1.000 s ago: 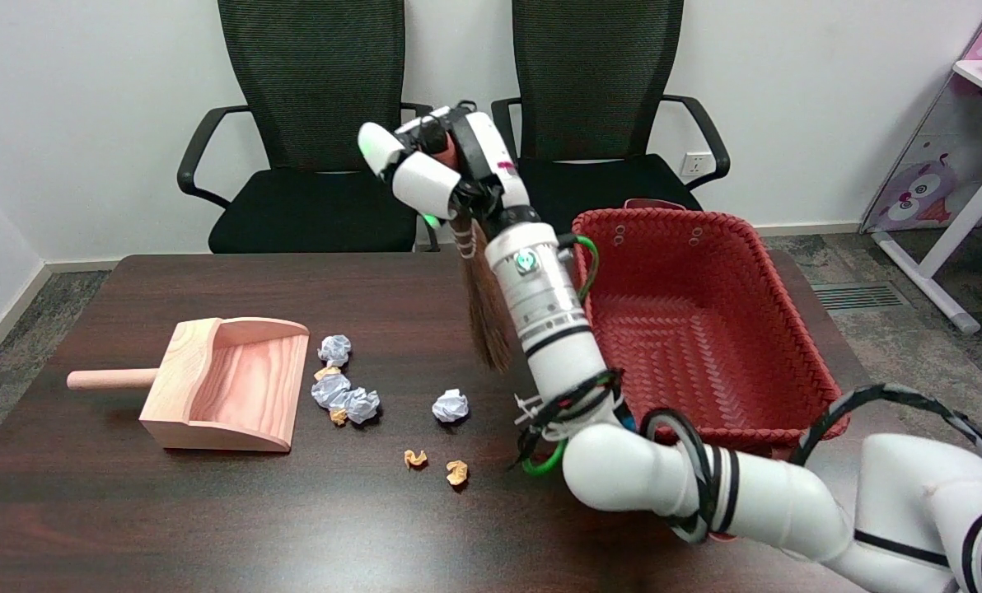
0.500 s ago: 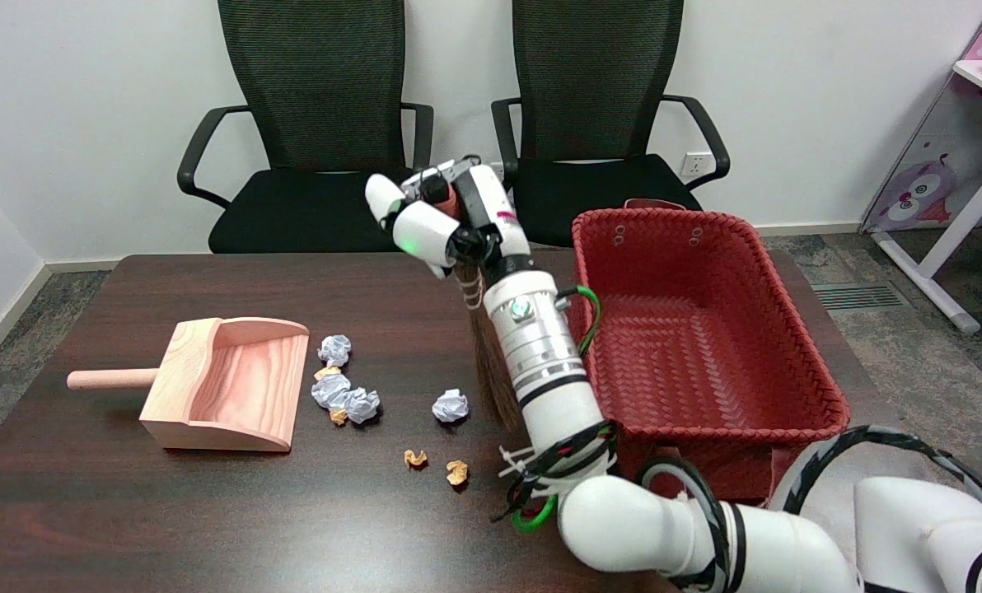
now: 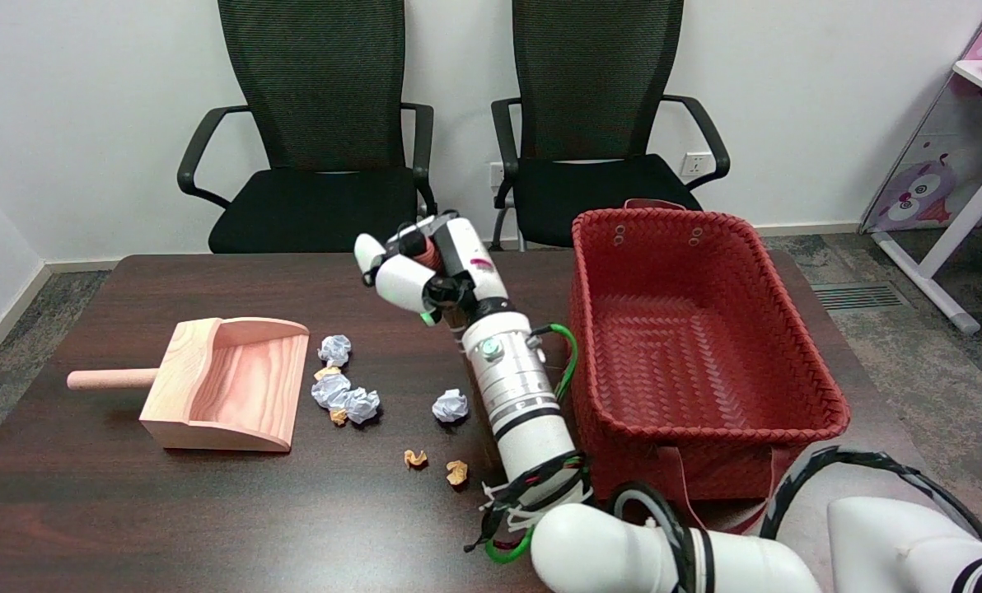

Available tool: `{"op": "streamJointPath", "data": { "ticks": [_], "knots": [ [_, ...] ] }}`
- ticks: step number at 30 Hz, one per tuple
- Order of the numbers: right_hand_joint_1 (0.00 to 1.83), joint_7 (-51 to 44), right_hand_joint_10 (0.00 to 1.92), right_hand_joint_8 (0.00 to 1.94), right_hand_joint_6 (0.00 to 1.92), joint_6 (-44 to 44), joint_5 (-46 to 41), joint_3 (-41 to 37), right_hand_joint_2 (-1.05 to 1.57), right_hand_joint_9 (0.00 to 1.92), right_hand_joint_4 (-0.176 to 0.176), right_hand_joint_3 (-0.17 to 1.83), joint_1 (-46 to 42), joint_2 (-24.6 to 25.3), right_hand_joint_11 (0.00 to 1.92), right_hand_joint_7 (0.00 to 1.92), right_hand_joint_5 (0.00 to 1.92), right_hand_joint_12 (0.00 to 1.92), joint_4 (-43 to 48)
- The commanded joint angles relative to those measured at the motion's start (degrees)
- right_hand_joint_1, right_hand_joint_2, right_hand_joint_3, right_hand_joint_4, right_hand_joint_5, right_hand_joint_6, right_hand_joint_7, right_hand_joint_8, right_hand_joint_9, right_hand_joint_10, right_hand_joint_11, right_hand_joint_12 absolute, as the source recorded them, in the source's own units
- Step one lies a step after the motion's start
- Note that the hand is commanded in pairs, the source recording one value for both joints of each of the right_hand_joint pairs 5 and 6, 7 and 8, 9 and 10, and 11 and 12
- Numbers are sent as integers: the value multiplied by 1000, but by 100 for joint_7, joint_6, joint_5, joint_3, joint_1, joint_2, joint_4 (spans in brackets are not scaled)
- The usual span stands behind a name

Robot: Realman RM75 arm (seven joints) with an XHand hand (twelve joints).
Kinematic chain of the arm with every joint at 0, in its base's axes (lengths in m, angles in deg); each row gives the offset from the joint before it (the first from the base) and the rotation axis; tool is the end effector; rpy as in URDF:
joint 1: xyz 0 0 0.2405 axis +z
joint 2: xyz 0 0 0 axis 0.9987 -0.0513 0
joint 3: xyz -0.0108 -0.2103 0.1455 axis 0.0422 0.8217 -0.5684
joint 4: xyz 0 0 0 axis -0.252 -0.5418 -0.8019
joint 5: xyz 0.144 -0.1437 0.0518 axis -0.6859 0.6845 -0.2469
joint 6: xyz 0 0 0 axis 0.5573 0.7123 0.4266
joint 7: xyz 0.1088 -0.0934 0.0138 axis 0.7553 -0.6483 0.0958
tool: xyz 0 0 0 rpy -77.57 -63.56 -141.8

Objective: Sweep the paper ball into the dustpan.

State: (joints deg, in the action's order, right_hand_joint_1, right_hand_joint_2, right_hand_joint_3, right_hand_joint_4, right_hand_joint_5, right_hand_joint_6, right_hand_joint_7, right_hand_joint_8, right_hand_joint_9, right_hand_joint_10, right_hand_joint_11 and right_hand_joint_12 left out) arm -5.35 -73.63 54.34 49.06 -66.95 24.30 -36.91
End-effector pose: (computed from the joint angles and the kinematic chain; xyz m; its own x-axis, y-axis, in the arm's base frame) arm -0.2201 -0.3369 0.1176 0.2729 0.1248 0.9539 -0.9358 -0.1956 0.2933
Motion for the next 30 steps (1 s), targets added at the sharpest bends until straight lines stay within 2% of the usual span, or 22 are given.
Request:
{"op": "streamJointPath", "data": {
  "ticks": [1, 9, 16, 25, 30],
  "knots": [
    [1020, -414, 1920, 1920, 1920, 294, -67, 285, 1571, 1920, 176, 1564, 316, 644, 1920, 1920, 1920, 1920, 1429],
    [1015, -380, 1920, 1920, 1920, 407, 181, 339, 1571, 1920, 176, 1583, 440, 1119, 1920, 1920, 1920, 1920, 2121],
    [1013, -319, 1920, 1920, 1920, 621, 154, 339, 1571, 1920, 176, 1583, 484, 1217, 1920, 1920, 1920, 1920, 2379],
    [998, 142, 1920, 1920, 1920, 638, 190, 374, 1571, 1920, 176, 1664, 790, 1480, 1920, 1920, 1920, 1920, 2973],
    [980, 701, 1920, 1920, 1920, 674, 361, 400, 1571, 1920, 176, 1733, 1053, 1586, 1920, 1920, 1920, 1920, 3351]
  ]
}}
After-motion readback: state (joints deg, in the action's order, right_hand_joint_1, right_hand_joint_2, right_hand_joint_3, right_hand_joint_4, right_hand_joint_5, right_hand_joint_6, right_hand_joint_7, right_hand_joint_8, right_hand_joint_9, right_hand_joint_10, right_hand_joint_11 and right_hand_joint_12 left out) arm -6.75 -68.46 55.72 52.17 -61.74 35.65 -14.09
